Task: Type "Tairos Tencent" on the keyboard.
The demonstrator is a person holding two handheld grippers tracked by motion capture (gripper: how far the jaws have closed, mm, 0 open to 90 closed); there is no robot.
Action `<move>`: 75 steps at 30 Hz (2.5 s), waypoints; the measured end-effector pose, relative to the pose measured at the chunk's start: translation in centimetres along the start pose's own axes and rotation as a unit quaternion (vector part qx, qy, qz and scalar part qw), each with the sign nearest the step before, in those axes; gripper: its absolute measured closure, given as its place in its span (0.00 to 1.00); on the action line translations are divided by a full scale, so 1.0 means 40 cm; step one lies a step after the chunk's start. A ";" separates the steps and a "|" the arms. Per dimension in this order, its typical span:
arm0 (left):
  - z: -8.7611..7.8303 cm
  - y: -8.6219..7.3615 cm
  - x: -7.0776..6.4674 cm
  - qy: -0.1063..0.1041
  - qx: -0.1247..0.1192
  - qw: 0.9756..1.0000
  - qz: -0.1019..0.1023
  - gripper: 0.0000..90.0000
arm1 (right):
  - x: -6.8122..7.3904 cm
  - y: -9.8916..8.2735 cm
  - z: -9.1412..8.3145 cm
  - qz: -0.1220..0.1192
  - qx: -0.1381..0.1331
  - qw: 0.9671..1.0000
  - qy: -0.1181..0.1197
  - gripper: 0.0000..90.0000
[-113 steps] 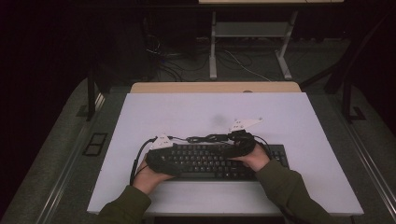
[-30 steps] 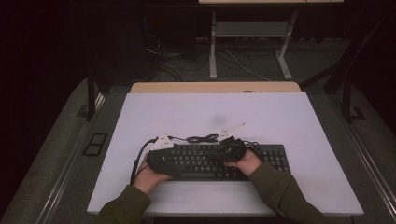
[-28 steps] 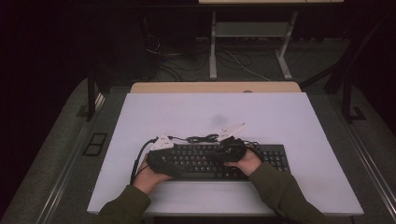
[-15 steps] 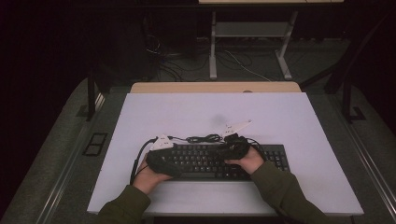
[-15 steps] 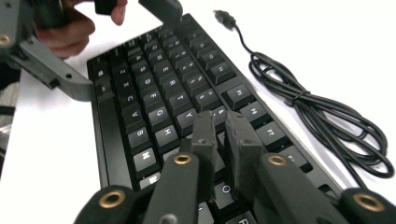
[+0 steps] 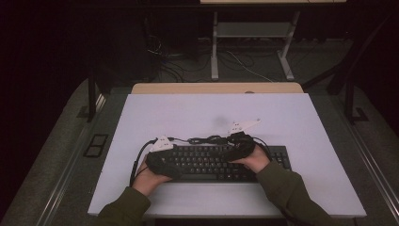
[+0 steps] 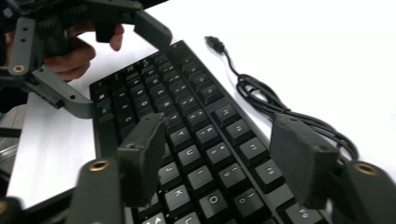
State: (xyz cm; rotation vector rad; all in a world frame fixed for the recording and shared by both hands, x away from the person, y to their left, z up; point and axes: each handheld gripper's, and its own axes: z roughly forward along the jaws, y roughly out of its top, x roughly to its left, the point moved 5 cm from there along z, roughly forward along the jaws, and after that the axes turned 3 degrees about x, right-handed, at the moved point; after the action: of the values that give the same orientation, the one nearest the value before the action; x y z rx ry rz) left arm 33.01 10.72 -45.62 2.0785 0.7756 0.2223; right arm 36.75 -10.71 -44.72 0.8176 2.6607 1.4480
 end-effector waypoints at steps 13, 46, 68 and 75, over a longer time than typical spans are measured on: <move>-0.014 0.013 0.019 0.014 -0.021 1.000 -0.006 0.12 | -0.008 0.003 -0.004 0.004 -0.009 1.000 -0.011 0.34; 0.022 0.013 0.035 -0.009 0.014 1.000 -0.019 0.99 | -0.012 0.001 -0.002 0.004 -0.007 1.000 -0.017 0.33; 0.049 0.003 0.017 -0.024 0.051 0.998 -0.011 0.99 | -0.013 0.001 -0.002 0.004 -0.007 1.000 -0.017 0.33; 0.050 0.001 0.015 -0.024 0.053 0.998 -0.012 0.99 | -0.013 0.001 -0.003 0.004 -0.008 1.000 -0.018 0.33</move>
State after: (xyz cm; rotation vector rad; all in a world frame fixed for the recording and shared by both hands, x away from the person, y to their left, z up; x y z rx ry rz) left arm 34.36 9.70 -46.87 2.1656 0.7977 0.1187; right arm 37.19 -10.99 -44.74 0.8452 2.6206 1.4397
